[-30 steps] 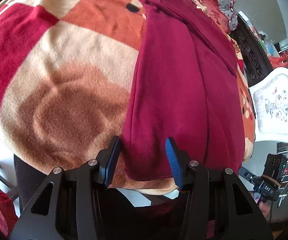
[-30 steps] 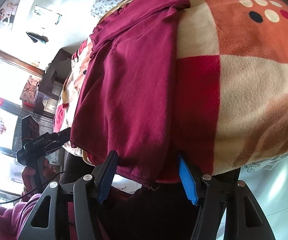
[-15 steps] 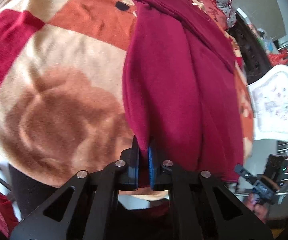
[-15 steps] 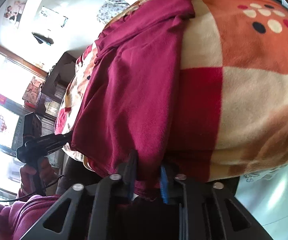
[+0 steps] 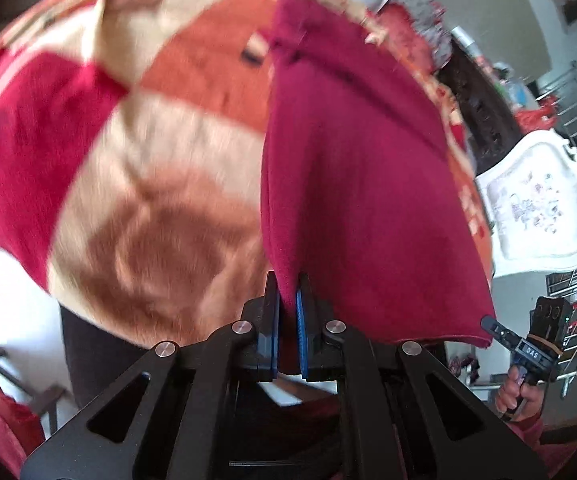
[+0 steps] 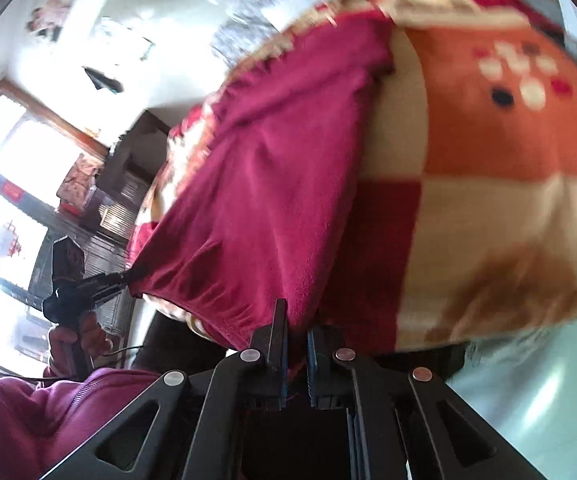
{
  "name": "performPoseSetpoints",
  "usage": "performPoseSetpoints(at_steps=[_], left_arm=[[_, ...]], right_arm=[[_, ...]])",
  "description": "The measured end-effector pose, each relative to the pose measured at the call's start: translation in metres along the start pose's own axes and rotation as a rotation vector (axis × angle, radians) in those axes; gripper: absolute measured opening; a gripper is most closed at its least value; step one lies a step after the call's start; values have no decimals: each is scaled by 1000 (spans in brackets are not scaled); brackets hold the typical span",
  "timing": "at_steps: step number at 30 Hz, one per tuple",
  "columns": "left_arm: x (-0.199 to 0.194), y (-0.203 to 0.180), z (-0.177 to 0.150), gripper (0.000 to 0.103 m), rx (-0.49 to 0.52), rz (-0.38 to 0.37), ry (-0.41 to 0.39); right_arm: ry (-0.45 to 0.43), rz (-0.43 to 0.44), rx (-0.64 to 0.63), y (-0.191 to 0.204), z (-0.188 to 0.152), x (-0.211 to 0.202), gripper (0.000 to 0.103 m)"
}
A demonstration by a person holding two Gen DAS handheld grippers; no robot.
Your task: Fold small clothes
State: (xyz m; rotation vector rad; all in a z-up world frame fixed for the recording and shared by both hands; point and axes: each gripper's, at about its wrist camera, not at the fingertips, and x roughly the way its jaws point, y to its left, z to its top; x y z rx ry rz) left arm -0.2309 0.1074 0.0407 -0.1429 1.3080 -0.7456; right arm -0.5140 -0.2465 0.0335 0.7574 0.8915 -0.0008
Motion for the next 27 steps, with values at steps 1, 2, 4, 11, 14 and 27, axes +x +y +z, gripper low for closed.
performPoseSetpoints(at_steps=[1, 2, 4, 11, 14, 27], left_arm=[[5, 0, -1, 6, -10, -1, 11], [7, 0, -1, 6, -15, -4, 15], [5, -3, 3, 6, -14, -11, 12], [-24, -33, 44, 6, 44, -73, -57], [-28, -49, 77, 6, 66, -94, -104], [23, -90, 240, 6, 114, -43, -214]], right_arm=[[18, 0, 25, -7, -1, 7, 7], [25, 8, 42, -10, -1, 9, 7], [22, 35, 61, -12, 2, 6, 7], [-70, 130, 39, -4, 58, -20, 7], [-131, 129, 1, 4, 100, -20, 6], [-213, 77, 27, -12, 263, 34, 6]])
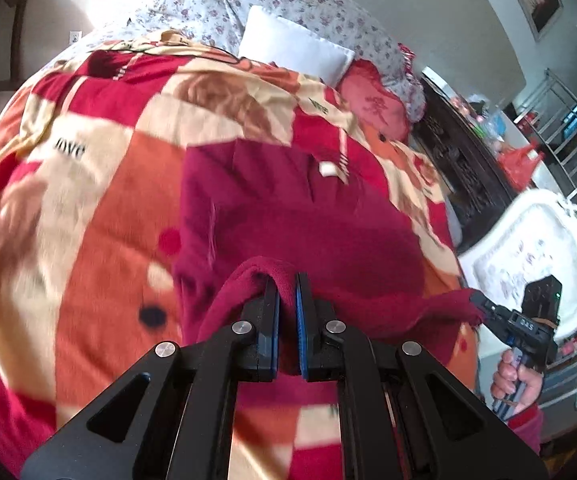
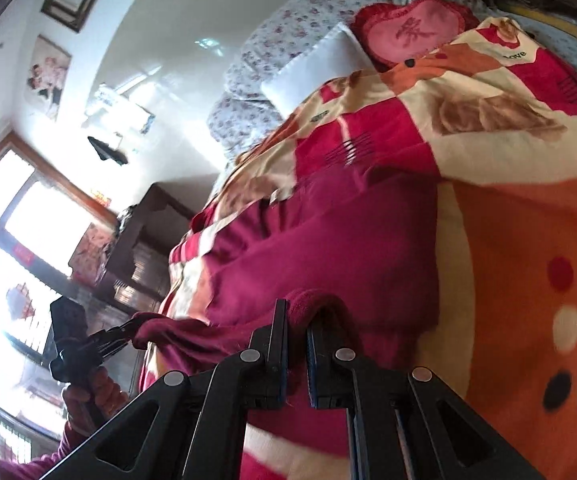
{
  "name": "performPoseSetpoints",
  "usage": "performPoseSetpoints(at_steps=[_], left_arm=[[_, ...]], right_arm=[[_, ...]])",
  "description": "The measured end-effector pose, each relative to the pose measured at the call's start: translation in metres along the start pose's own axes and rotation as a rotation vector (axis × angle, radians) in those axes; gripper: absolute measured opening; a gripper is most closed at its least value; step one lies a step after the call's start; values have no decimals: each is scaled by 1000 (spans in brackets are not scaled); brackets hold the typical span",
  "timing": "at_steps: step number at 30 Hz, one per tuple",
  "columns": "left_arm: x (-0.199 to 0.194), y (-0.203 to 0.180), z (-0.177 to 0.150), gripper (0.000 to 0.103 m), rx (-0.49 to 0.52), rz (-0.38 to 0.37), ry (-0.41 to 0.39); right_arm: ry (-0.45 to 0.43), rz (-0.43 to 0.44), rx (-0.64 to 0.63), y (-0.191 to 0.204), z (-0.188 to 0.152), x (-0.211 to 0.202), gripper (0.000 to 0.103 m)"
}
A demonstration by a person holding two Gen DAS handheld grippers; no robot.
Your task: Fold small clothes
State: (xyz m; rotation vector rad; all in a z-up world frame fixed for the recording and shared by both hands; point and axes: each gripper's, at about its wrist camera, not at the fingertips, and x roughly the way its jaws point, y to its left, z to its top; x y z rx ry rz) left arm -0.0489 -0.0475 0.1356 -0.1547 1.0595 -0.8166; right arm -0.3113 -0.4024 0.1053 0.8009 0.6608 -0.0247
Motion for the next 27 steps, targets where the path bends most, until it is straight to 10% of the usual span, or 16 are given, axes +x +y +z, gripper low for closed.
performPoseSetpoints(at_steps=[24, 27], left_arm=[[128, 21, 118, 9, -14, 36, 48], [130, 21, 121, 25, 0, 43, 79]], right_arm=[[2, -55, 153, -67, 123, 101, 10], [-18, -37, 135, -60, 126, 97, 20]])
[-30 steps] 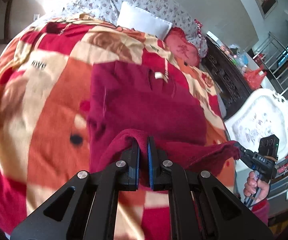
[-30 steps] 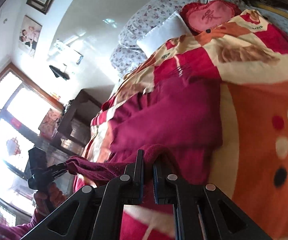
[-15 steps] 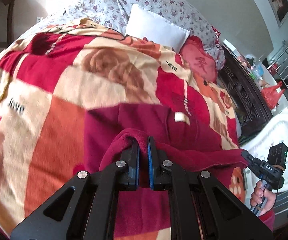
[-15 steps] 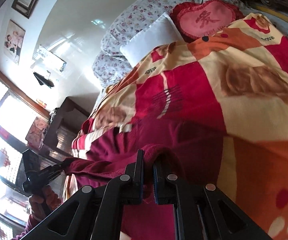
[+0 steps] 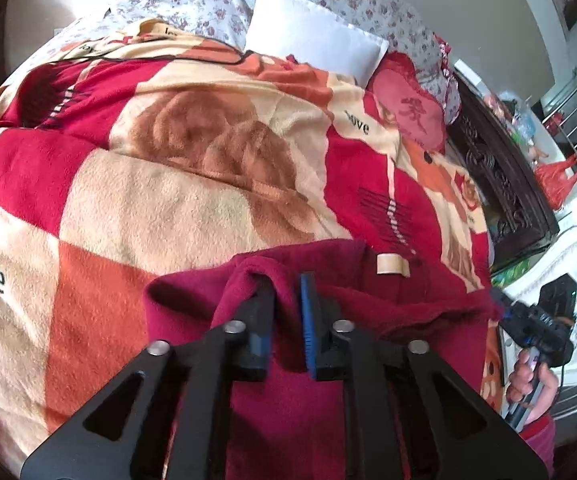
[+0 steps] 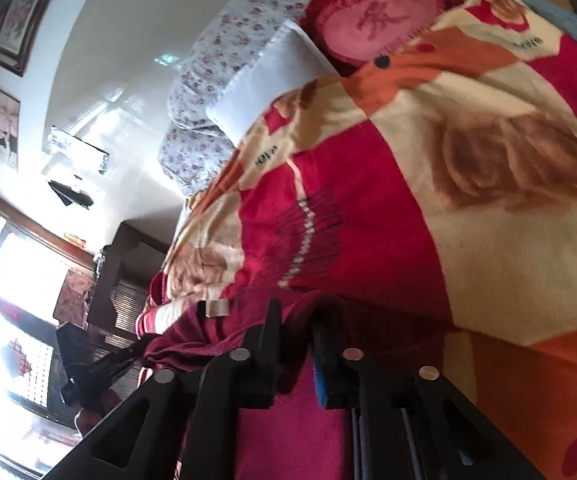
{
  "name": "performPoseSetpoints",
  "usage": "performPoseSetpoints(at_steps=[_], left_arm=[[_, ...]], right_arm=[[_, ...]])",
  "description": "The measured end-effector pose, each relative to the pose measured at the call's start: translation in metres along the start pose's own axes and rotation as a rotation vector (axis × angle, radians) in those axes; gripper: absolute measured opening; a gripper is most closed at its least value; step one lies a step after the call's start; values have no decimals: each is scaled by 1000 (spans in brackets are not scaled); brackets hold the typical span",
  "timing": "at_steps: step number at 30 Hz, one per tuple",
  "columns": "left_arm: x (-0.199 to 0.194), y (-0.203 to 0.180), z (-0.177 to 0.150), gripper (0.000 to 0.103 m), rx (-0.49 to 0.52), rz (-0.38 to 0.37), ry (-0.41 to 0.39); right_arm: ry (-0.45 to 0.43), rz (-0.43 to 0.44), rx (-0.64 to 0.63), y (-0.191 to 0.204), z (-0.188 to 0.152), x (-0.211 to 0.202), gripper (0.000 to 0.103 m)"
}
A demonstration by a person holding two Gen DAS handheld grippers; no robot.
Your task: Fold small clothes
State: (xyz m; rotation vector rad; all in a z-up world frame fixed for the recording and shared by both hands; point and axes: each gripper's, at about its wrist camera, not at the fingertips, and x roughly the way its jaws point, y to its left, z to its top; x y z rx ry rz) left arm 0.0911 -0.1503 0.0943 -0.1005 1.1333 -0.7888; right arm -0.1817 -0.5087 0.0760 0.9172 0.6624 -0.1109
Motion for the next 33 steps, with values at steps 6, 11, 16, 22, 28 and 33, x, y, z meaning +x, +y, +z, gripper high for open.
performPoseSetpoints(at_steps=[6, 11, 16, 22, 28, 33], left_arm=[[-29, 15, 2, 76, -83, -21, -93], [-39, 6, -4, 76, -48, -18, -117], [-11, -13, -9, 76, 2, 63, -94], [32, -8, 5, 76, -52, 168, -83], [57, 1, 16, 76, -41, 240, -111], [55, 5, 16, 76, -36, 228, -129]], right_arm=[[-84, 4, 111, -13, 7, -27, 57], [-95, -72, -127, 30, -11, -37, 55], [-44, -96, -308, 70, -27, 1, 51], [-44, -187, -271, 54, -13, 51, 51], [-61, -294, -233, 26, -4, 85, 50], [-60, -336, -286, 32, -4, 86, 50]])
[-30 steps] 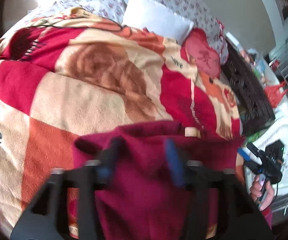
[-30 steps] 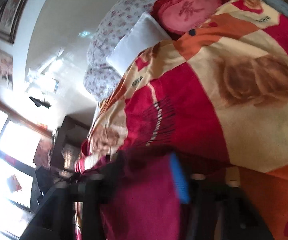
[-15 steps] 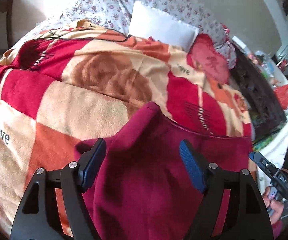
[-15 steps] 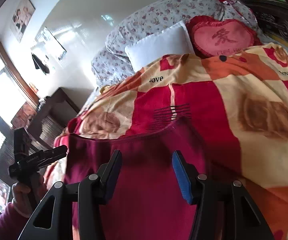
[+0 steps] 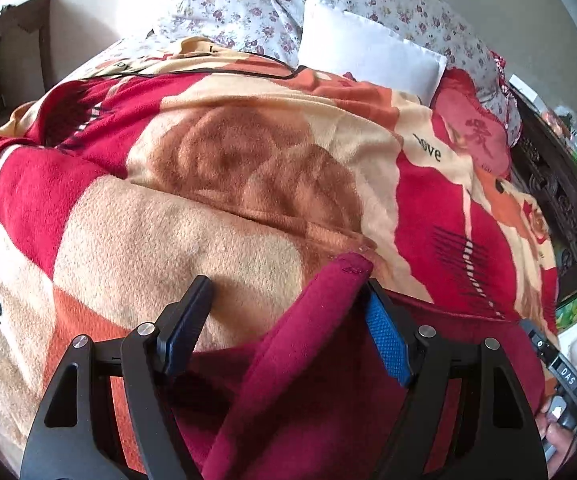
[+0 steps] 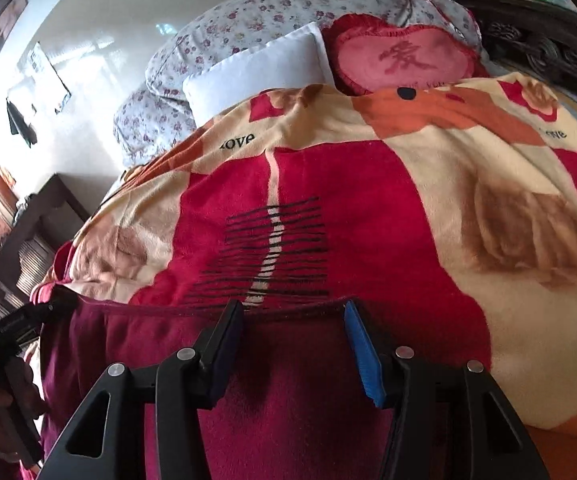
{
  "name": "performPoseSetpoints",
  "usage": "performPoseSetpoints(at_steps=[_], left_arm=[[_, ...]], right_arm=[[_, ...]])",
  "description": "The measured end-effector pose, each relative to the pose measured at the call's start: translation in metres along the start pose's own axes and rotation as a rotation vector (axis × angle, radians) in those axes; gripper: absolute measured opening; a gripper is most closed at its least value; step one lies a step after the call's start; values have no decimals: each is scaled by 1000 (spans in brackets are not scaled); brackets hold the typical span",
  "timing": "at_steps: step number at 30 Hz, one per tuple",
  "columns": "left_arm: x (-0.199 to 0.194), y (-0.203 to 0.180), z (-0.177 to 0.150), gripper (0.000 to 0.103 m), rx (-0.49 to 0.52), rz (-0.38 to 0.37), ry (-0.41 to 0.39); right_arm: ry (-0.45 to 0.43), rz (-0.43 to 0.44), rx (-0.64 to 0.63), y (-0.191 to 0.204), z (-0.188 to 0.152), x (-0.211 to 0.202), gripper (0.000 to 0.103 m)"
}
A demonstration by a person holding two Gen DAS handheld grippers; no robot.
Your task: Fold small clothes
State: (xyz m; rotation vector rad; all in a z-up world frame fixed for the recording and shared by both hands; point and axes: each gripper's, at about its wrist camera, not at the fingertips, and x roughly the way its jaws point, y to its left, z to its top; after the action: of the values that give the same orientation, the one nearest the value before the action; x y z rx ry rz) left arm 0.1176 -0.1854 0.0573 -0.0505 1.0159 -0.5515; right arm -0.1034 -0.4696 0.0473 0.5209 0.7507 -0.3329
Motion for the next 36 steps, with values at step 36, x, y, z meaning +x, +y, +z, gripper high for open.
performPoseSetpoints(at_steps=[36], left_arm=[[-107, 61, -174, 76, 67, 90, 94]], right_arm=[[186, -57, -161, 8, -148, -118, 51]])
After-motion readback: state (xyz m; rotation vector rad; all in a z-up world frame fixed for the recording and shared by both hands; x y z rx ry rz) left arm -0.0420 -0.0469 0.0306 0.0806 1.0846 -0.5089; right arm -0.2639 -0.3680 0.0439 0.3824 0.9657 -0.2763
